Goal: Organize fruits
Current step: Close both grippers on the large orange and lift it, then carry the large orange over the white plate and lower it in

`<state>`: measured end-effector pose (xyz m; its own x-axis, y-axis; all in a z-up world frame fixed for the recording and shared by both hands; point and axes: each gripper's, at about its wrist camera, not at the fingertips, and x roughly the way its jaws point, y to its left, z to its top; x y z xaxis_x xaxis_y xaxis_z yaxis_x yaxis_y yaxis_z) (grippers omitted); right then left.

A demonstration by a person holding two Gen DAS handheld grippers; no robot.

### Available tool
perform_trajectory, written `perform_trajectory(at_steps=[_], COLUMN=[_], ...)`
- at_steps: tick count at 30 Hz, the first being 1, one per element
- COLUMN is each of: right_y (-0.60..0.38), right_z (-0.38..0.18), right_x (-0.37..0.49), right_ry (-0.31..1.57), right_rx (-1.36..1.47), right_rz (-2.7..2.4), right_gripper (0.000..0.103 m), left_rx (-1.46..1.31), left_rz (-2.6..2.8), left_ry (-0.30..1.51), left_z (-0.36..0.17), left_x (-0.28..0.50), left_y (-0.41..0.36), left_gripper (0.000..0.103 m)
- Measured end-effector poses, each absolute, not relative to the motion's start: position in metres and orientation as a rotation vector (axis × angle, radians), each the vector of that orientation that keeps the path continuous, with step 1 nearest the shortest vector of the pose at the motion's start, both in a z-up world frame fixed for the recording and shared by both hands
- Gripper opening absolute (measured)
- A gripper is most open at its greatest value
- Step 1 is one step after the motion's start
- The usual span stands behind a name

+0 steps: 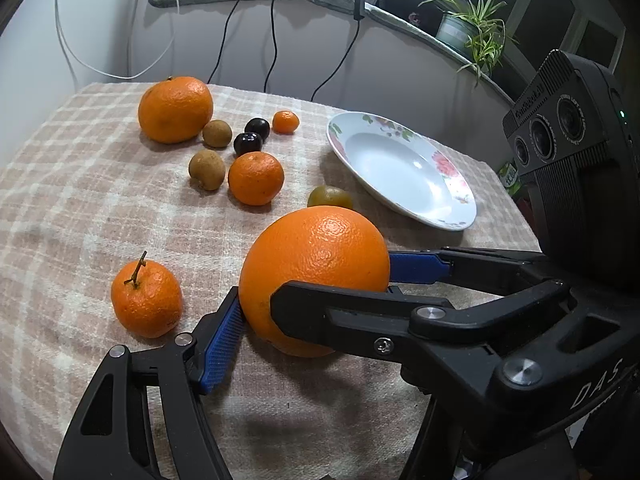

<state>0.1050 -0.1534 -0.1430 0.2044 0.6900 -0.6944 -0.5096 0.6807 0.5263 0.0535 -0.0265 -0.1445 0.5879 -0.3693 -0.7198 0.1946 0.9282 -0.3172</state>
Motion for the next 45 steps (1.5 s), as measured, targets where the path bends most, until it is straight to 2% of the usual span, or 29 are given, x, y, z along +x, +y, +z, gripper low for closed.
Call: perform_trajectory(at_steps=[45], right_y=[-0.258], right_z=[-0.096], right_x=[0.122], right_ry=[0.925], right_rx=[0.245], right_rz=[0.669], right_gripper=[0.08], left_rx=[-0.122], left_rz=[-0.504], left_ry=[0.814], left_z=[-0.102], left_x=[0.106], left_y=[-0.12], left_gripper=[0.069])
